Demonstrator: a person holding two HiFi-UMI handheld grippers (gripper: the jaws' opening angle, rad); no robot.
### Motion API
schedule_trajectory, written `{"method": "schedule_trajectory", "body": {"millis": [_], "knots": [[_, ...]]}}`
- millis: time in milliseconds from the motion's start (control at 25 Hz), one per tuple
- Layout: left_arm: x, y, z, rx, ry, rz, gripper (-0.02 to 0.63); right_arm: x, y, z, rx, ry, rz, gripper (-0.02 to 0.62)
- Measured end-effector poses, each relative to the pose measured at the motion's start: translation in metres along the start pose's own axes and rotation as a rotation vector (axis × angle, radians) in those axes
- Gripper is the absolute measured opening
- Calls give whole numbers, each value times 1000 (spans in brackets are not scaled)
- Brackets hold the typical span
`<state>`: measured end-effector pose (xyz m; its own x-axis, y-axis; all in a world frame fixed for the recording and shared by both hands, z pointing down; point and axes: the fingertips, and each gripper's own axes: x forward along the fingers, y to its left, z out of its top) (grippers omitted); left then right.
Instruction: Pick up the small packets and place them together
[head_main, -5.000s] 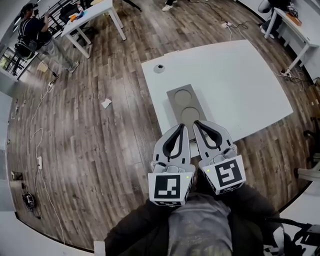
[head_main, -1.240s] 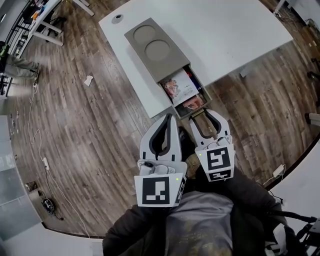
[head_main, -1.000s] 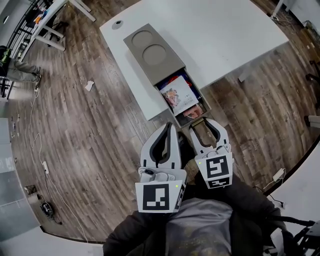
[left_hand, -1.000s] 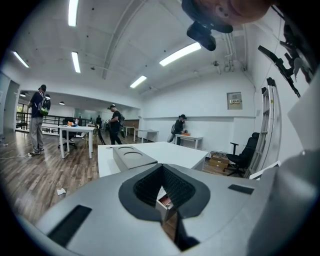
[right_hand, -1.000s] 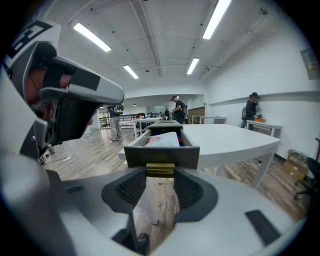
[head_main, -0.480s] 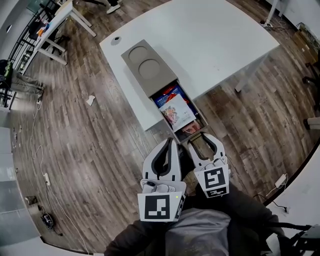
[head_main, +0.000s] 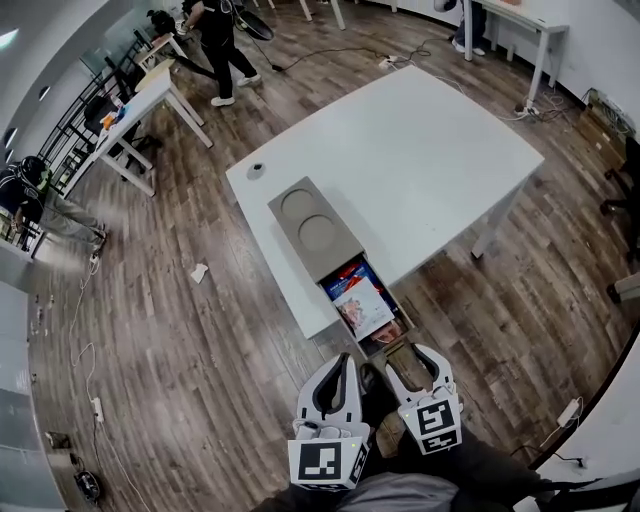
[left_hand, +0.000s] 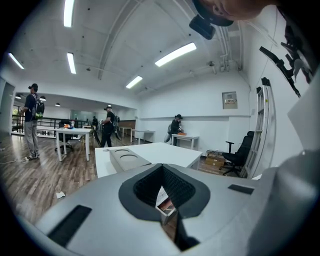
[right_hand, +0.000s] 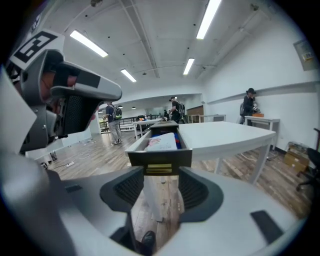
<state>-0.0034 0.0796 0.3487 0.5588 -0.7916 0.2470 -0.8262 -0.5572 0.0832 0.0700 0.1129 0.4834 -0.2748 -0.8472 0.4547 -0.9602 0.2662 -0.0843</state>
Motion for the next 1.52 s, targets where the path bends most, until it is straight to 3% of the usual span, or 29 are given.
{"method": "schedule_trajectory", "body": {"millis": [160, 360, 520, 960, 1120, 1280, 1520], "knots": [[3, -9, 26, -17, 13, -9, 2, -25, -11, 24, 19, 0, -8, 206], [15, -3, 43, -32, 24, -22, 0, -25, -31, 106, -16, -50, -49, 206], [26, 8, 51, -31, 29, -27, 1, -19, -37, 147, -72, -84, -16, 206], [50, 34, 72, -30, 81, -42, 0, 33, -27, 155, -121, -21, 84, 206], [68, 45, 97, -60, -19, -27, 1, 36, -15, 146, -141, -2, 100, 206], [103, 47, 116, -50, -124, -56, 0, 56, -44, 166, -197, -28, 64, 206], [94, 57, 84, -84, -14, -11, 1, 65, -23, 130, -156, 93, 139, 206]]}}
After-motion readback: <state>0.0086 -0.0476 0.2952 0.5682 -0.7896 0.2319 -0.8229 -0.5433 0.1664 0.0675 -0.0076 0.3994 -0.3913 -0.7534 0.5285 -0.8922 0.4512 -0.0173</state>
